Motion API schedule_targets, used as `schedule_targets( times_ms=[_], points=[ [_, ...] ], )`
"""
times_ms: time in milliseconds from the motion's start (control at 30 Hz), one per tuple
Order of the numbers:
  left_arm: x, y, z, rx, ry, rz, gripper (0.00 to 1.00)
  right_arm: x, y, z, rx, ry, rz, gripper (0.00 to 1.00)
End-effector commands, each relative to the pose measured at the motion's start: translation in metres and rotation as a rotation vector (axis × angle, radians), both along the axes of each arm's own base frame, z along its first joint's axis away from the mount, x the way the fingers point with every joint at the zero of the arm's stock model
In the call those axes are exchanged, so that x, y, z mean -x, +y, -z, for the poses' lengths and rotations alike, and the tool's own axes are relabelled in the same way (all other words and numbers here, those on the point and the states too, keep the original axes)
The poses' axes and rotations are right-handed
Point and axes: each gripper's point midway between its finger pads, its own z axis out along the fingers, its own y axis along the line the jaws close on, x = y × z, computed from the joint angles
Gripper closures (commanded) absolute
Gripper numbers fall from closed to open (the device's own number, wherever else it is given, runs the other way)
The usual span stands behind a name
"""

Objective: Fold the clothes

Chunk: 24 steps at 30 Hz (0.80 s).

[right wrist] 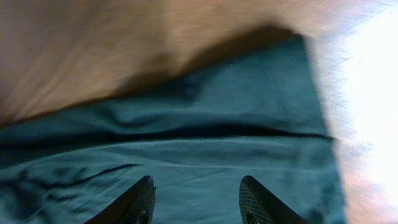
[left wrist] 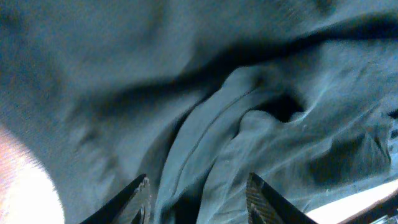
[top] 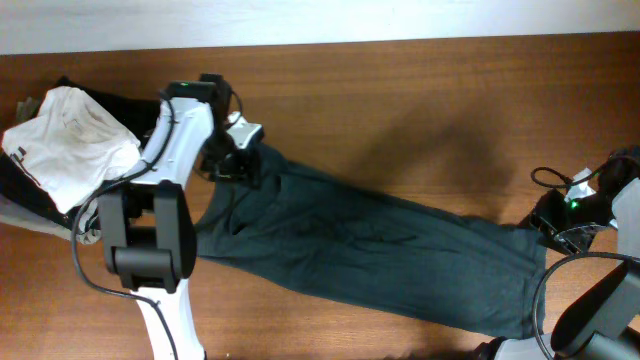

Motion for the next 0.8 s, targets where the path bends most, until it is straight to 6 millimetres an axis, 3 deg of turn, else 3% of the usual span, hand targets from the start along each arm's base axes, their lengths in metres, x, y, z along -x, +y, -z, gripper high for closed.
schedule_targets(
  times_ms=[0,100,233,267,367,467,667,767],
  points=[
    [-0.002,-0.043,0.006,0.065,-0.079,0.163,0.47,-0.013,0.019,-0.026,-0.073,-0.161,-0.058,0.5],
    [0.003,-0.065,0.007,0.058,-0.115,0.289,0.47,-0.013,0.019,-0.044,-0.029,-0.218,-0.063,0.5],
    [0.005,-0.065,0.022,-0.059,-0.134,0.352,0.47,-0.012,0.018,-0.059,0.02,-0.264,-0.068,0.49],
    [0.006,-0.067,0.026,-0.058,-0.135,0.356,0.53,-0.012,0.018,-0.06,0.022,-0.268,-0.068,0.49],
    [0.007,-0.069,0.03,-0.059,-0.134,0.36,0.87,-0.012,0.018,-0.06,0.023,-0.268,-0.068,0.49],
    [0.017,-0.068,0.018,-0.05,-0.091,0.346,1.0,-0.012,0.018,-0.06,0.023,-0.267,-0.067,0.49],
    [0.051,-0.063,-0.023,-0.034,0.03,0.331,1.0,-0.002,0.003,-0.049,0.089,-0.176,-0.009,0.49],
    [0.07,-0.056,-0.029,-0.051,0.114,0.321,1.0,-0.002,0.004,-0.045,0.078,-0.16,-0.008,0.49]
  ],
)
